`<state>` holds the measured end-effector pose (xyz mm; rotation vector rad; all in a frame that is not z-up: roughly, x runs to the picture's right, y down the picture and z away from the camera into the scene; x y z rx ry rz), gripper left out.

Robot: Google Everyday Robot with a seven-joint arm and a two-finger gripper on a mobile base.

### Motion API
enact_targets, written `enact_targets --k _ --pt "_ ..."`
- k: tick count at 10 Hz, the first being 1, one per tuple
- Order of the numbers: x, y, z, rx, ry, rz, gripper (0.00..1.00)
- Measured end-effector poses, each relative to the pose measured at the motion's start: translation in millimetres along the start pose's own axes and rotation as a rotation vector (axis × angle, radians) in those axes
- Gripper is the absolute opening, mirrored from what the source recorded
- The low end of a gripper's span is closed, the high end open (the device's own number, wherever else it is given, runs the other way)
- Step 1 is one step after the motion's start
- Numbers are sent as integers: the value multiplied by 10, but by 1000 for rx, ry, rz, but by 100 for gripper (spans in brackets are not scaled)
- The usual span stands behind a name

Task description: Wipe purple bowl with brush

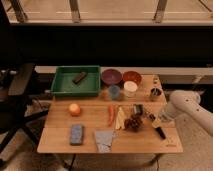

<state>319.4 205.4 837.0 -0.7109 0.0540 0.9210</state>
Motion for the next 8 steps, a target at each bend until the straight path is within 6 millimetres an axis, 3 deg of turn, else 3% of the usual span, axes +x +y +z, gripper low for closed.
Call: enact_targets --k 4,8 --pt "-142 -143 -287 22 -55 5 0" --pt "-583 -420 -770 77 -152 -7 0"
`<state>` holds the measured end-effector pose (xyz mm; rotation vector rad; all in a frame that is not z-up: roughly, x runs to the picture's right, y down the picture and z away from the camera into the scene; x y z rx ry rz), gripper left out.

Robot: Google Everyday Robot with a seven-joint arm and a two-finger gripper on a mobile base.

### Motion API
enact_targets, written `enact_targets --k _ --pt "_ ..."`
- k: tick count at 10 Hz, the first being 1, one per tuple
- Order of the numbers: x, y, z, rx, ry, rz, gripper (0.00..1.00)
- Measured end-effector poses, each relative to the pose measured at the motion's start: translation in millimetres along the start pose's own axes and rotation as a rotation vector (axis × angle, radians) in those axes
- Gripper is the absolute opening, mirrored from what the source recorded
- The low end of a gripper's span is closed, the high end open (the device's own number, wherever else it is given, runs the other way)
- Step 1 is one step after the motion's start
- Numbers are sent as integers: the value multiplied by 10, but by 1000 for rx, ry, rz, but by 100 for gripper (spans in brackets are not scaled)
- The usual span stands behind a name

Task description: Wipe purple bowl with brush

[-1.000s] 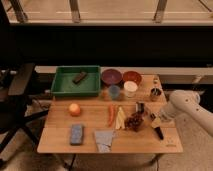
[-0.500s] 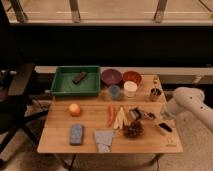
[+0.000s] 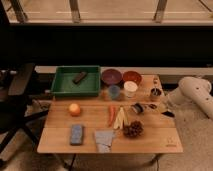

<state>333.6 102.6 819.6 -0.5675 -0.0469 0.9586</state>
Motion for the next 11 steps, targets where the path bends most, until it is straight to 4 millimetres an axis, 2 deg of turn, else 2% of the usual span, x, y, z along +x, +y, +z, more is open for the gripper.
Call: enact_targets --k 2,4,8,11 --pt "-254 -172 -236 42 -54 -3 0" --pt "-416 -289 -431 75 -100 -3 0" --pt "-572 -419 -650 94 -178 7 0" --pt "-985 -505 -963 151 -237 -33 0"
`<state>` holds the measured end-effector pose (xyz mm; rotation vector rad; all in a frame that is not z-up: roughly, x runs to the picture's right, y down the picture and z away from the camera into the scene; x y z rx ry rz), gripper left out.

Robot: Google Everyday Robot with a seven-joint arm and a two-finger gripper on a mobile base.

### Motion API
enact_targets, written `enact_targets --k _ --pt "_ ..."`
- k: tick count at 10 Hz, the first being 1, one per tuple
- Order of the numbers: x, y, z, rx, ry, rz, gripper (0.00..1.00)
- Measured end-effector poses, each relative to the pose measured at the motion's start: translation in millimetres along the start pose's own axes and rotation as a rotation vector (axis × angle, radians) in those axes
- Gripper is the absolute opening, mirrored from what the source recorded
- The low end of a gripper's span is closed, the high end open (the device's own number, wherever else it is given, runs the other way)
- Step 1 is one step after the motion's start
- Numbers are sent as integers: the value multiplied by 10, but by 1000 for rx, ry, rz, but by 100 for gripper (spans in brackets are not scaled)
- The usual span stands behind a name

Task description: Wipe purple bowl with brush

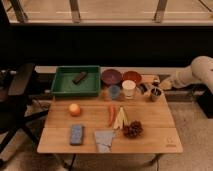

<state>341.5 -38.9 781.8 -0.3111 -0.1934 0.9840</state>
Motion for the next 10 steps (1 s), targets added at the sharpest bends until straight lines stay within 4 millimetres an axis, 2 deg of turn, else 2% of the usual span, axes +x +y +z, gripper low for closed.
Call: enact_targets --k 2,4,6,8,10 --pt "-397 -121 7 54 -33 -45 0" --pt "-938 -231 6 115 -70 -102 0" --pt "-1355 -162 18 132 -103 -145 0" --pt "-1569 29 110 89 -144 -172 0" --pt "-1601 112 165 48 -155 -180 0"
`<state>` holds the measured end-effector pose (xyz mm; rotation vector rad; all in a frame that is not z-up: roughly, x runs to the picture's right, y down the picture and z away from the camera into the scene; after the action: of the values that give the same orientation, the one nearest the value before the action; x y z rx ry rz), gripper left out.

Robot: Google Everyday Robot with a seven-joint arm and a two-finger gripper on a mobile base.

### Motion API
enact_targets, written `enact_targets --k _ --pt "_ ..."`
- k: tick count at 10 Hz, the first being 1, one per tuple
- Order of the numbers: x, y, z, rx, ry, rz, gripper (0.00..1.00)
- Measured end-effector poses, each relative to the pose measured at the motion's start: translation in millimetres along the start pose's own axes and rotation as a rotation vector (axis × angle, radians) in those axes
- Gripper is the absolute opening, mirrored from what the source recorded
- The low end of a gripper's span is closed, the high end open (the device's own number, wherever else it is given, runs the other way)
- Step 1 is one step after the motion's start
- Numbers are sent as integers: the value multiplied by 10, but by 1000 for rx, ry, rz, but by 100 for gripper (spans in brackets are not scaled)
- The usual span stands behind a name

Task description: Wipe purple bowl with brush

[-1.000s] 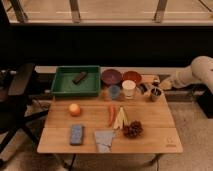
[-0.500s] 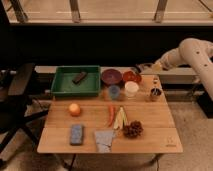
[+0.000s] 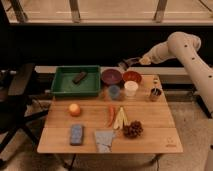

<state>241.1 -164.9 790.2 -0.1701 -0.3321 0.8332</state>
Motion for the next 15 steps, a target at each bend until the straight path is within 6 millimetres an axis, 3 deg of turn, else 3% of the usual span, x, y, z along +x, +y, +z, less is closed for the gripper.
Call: enact_targets --k 6,9,11,15 --pt "16 -27 4 5 -11 9 0" --pt "-71 -95 293 1 -85 19 0" --pt "-62 -11 604 -18 -98 5 0" --pt "-23 191 942 -37 -71 -95 0"
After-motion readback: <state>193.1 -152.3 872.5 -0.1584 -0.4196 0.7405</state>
